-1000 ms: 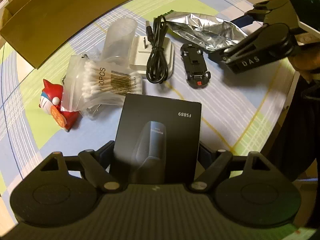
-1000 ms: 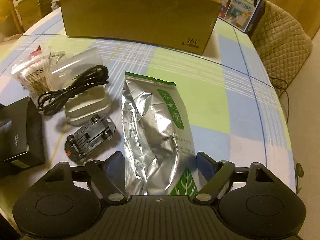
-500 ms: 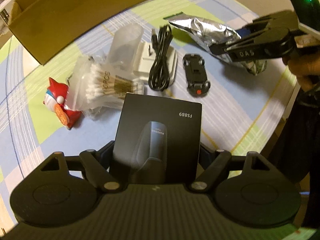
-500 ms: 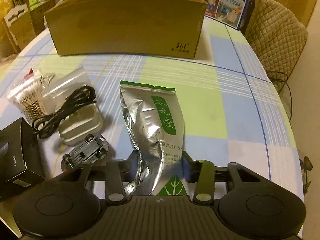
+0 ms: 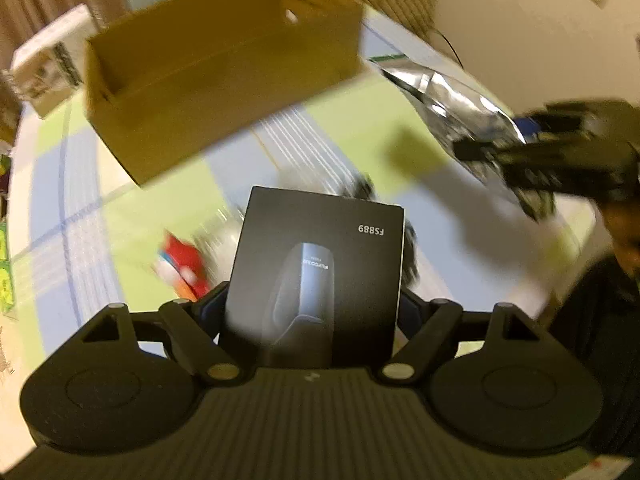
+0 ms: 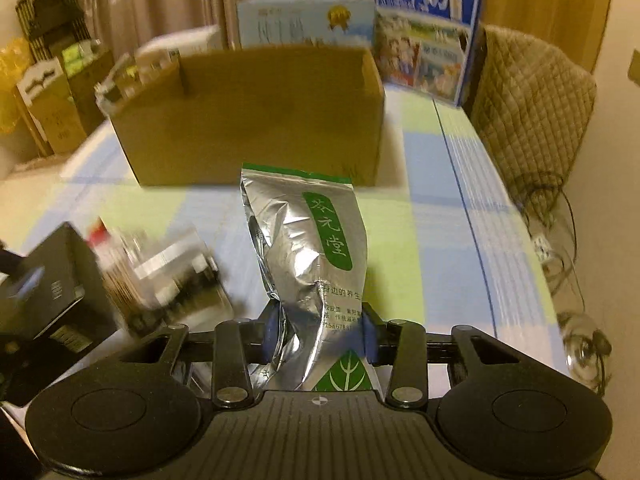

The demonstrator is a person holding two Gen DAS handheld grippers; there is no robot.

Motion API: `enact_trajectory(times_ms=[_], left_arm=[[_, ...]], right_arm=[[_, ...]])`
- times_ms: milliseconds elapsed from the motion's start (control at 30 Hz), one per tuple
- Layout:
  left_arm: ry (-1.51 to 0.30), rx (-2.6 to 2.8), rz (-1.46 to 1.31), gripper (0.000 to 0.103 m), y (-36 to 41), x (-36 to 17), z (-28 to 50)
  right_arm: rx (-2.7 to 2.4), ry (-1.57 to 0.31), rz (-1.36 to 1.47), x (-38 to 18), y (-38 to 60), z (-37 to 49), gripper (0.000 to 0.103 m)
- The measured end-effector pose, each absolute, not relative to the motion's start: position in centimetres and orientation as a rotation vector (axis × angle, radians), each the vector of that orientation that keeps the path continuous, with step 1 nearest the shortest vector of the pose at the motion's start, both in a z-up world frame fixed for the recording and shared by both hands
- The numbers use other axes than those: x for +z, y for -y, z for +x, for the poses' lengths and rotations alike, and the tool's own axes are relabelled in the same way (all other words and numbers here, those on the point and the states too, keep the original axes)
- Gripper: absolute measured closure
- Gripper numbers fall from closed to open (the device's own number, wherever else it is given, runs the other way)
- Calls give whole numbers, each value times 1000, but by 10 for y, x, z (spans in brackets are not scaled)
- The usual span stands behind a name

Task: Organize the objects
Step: 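Carry the shaver box and tea bag into the cardboard box and release both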

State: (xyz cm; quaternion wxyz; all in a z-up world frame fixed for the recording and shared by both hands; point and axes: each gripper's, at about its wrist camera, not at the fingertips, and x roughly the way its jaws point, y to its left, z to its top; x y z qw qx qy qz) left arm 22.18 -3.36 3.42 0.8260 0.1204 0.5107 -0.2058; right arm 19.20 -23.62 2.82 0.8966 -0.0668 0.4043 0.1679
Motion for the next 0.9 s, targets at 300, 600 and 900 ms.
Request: enact_trajectory(times_ms=[300, 600, 900], left_arm=[[-917, -281, 196, 24, 17, 98, 338], [-856, -186, 124, 24, 5, 105, 445], [-856, -175, 96, 23, 12, 76, 477]], right_arm=[[423, -714, -157, 104, 177, 283, 66], [423, -738, -151, 101, 131, 387, 66], [411, -783, -131, 65, 128, 426, 66]])
